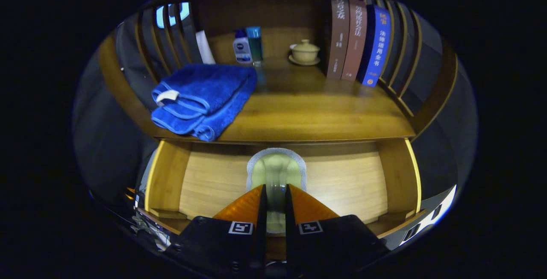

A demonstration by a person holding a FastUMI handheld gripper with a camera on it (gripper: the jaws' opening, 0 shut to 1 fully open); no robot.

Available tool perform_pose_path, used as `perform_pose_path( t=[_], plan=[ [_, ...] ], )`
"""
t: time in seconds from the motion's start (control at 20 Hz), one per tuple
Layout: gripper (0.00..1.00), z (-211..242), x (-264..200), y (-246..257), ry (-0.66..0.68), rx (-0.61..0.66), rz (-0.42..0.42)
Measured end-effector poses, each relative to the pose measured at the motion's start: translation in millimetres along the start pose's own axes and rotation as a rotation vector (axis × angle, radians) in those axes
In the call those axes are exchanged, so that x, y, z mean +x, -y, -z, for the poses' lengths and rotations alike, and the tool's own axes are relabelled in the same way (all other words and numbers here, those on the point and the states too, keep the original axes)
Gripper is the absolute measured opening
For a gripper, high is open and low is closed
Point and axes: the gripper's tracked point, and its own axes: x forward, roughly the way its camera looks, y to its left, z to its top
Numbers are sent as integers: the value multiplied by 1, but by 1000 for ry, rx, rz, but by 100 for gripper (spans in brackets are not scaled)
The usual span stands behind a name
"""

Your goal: Pull open the drawer, take out the items inside it, and place them on the countertop above the cabinet.

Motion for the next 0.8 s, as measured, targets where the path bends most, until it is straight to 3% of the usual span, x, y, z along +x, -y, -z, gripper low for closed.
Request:
perform_pose_path(
  t=[0.35,0.8],
  plan=[
    [24,-73,-14,1,137,7,6],
    [24,-148,52,3,106,47,2]
  ],
)
